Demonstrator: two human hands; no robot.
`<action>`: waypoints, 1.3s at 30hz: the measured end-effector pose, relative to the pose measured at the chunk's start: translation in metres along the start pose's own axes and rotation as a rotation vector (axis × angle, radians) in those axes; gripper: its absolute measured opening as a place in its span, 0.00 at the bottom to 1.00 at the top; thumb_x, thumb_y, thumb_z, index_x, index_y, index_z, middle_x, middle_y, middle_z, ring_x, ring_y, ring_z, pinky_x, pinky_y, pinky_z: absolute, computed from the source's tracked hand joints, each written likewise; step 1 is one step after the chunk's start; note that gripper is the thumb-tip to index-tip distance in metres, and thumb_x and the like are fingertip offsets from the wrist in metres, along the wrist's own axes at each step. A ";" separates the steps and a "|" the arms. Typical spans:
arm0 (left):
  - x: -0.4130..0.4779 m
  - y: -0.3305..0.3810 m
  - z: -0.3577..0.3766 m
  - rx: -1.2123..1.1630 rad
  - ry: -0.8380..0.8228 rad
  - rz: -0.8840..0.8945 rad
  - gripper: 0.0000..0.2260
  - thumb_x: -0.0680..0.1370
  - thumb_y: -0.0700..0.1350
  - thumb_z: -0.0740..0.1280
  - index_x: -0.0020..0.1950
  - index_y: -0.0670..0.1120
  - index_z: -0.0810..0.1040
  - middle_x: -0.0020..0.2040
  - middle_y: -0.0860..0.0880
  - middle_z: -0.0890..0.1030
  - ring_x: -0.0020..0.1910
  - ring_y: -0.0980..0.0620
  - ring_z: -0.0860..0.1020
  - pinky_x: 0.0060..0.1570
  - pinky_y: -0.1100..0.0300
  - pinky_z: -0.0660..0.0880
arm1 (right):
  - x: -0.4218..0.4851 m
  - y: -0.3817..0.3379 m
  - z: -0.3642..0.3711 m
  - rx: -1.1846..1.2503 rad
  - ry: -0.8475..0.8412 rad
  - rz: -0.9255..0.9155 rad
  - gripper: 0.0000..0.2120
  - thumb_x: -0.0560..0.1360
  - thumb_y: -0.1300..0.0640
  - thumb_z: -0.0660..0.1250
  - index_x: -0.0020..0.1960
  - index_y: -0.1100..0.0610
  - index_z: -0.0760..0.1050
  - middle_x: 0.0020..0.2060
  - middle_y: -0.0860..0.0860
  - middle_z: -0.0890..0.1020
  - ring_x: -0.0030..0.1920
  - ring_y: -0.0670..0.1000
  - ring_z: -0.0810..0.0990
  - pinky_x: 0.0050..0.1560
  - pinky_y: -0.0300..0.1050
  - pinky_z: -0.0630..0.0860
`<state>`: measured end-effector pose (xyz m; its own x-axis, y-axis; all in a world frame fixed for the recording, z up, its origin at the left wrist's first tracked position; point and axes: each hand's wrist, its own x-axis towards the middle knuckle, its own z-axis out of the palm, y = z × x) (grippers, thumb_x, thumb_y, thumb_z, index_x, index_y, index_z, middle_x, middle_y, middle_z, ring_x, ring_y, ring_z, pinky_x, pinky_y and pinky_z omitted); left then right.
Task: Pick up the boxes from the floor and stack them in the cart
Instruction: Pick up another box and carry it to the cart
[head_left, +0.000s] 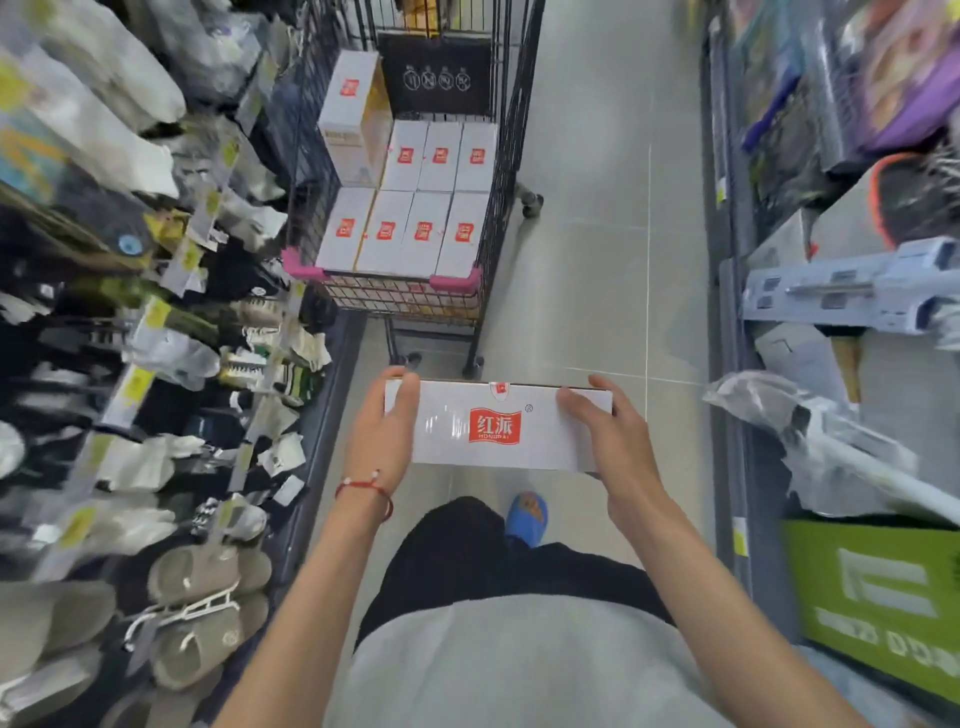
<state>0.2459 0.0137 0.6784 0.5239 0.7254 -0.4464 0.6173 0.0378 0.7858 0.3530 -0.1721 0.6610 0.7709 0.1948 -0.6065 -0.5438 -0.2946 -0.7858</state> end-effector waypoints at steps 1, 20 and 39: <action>0.008 0.013 0.006 -0.012 0.005 -0.004 0.09 0.84 0.53 0.57 0.58 0.52 0.74 0.43 0.57 0.77 0.39 0.62 0.76 0.40 0.61 0.75 | 0.011 -0.011 -0.003 0.003 -0.001 -0.011 0.21 0.80 0.45 0.70 0.71 0.41 0.70 0.57 0.45 0.80 0.52 0.45 0.78 0.45 0.42 0.75; 0.258 0.208 0.098 -0.238 0.222 -0.005 0.12 0.85 0.55 0.56 0.60 0.57 0.77 0.47 0.65 0.75 0.44 0.70 0.74 0.43 0.71 0.68 | 0.287 -0.238 0.020 -0.001 -0.052 -0.185 0.25 0.76 0.44 0.75 0.70 0.42 0.74 0.55 0.44 0.84 0.53 0.44 0.82 0.37 0.29 0.77; 0.393 0.318 0.145 -0.528 0.874 -0.333 0.16 0.77 0.67 0.60 0.49 0.63 0.84 0.50 0.58 0.83 0.51 0.50 0.81 0.55 0.44 0.79 | 0.500 -0.435 0.101 -0.271 -0.619 -0.264 0.22 0.75 0.50 0.78 0.67 0.50 0.80 0.56 0.42 0.87 0.57 0.42 0.85 0.58 0.43 0.82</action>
<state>0.7330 0.2108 0.6905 -0.3549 0.8561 -0.3757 0.2098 0.4645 0.8604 0.9417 0.1477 0.6875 0.4925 0.7614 -0.4216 -0.2022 -0.3710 -0.9063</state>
